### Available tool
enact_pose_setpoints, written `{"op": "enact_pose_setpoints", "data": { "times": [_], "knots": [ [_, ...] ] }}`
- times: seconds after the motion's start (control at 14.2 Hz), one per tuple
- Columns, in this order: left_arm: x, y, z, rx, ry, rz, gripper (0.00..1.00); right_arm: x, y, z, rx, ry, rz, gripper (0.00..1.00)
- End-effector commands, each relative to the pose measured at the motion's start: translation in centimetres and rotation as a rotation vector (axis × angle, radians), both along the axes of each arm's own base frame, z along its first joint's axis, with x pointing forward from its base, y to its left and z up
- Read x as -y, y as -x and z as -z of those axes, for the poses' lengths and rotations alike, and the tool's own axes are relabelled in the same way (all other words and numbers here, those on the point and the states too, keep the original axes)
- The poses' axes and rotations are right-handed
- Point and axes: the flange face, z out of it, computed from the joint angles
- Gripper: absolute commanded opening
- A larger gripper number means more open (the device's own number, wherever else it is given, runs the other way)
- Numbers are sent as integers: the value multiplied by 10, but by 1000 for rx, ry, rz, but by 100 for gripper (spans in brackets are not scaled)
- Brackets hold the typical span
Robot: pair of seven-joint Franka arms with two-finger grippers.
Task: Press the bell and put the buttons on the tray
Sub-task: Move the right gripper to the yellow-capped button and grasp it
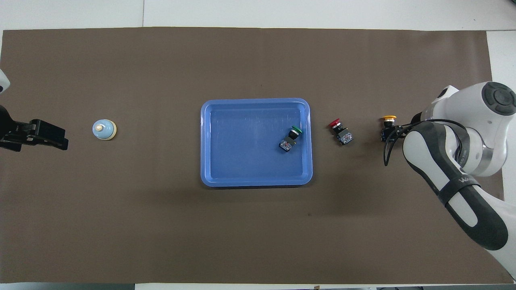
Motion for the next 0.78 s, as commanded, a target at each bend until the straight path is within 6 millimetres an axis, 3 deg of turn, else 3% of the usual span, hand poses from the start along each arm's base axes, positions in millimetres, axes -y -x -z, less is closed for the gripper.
{"op": "enact_pose_setpoints", "data": {
  "times": [0.0,0.49,0.71],
  "knots": [
    [-2,7,-4,-3,-9,-10,100,-1,5,3,3,3,38,100],
    [-2,7,-4,-3,-9,-11,100,-22,0,10,14,1,56,100],
    [-1,7,-4,-3,-9,-10,100,-23,0,21,-1,-3,63,94]
  ]
}}
